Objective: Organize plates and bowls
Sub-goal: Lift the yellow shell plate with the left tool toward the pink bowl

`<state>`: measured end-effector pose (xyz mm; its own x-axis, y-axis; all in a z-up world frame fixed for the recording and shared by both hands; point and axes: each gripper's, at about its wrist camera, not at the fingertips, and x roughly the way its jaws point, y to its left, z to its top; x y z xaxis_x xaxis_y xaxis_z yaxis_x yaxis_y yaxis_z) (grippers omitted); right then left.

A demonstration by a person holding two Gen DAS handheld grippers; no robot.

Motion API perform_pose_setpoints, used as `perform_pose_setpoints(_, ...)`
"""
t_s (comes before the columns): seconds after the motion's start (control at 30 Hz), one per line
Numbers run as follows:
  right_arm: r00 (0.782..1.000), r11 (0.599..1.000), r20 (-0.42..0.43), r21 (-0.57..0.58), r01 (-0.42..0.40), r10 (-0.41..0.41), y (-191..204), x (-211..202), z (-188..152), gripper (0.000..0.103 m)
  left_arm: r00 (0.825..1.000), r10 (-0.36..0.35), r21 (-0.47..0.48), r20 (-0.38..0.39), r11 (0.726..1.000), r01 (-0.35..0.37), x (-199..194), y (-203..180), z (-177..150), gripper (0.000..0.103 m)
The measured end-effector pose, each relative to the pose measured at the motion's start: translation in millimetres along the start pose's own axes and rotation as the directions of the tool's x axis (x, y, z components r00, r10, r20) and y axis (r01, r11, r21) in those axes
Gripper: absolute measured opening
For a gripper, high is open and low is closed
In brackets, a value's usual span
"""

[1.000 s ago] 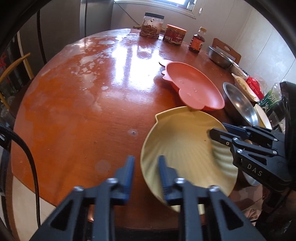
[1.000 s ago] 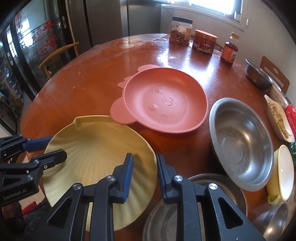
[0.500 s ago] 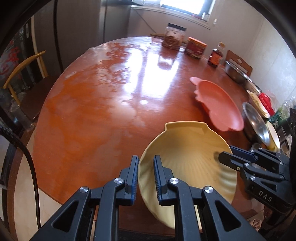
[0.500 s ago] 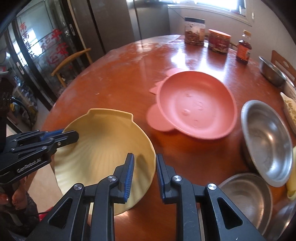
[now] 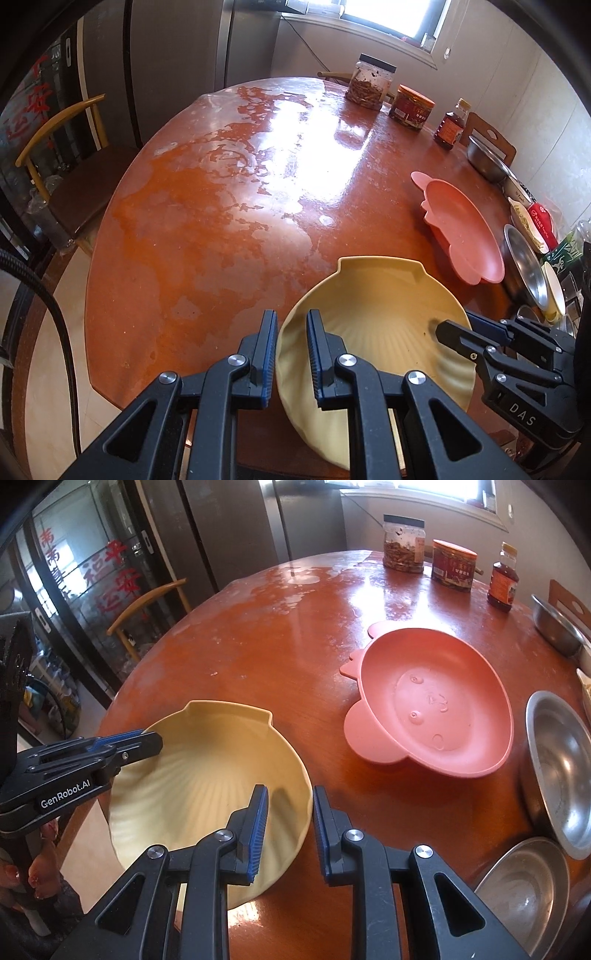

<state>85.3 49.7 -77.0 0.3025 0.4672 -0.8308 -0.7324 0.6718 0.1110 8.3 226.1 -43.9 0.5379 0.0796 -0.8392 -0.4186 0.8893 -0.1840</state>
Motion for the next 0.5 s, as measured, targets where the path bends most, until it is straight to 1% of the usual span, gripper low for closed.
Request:
perform_pose_setpoints(0.1,1.0,1.0,0.0,0.003,0.006,-0.006,-0.3,-0.3,0.3,0.025,1.0,-0.017,-0.012,-0.006,1.0,0.017,1.1,2.5,1.1,0.017)
perform_pose_setpoints(0.27,1.0,1.0,0.01,0.017,-0.001,0.001,-4.2,-6.4,0.0,0.026,1.0,-0.021,-0.03,-0.006,0.999,0.021,-0.3,6.3,3.9,0.017)
perform_pose_setpoints(0.37,1.0,0.999,0.022,0.037,-0.005,0.004,-11.2,-12.6,0.2,0.031,1.0,-0.02,-0.05,0.019,0.999,0.02,-5.9,8.0,7.0,0.017)
perform_pose_setpoints(0.4,1.0,0.999,0.028,0.05,-0.007,0.005,-14.3,-15.1,-0.2,0.035,1.0,-0.013,-0.054,0.024,0.998,0.014,-9.0,8.1,8.8,0.017)
perform_pose_setpoints(0.5,0.998,0.997,0.06,0.08,-0.009,0.004,-23.3,-25.8,0.5,0.036,0.999,-0.01,-0.05,0.052,0.999,0.013,-17.5,4.4,15.0,0.017)
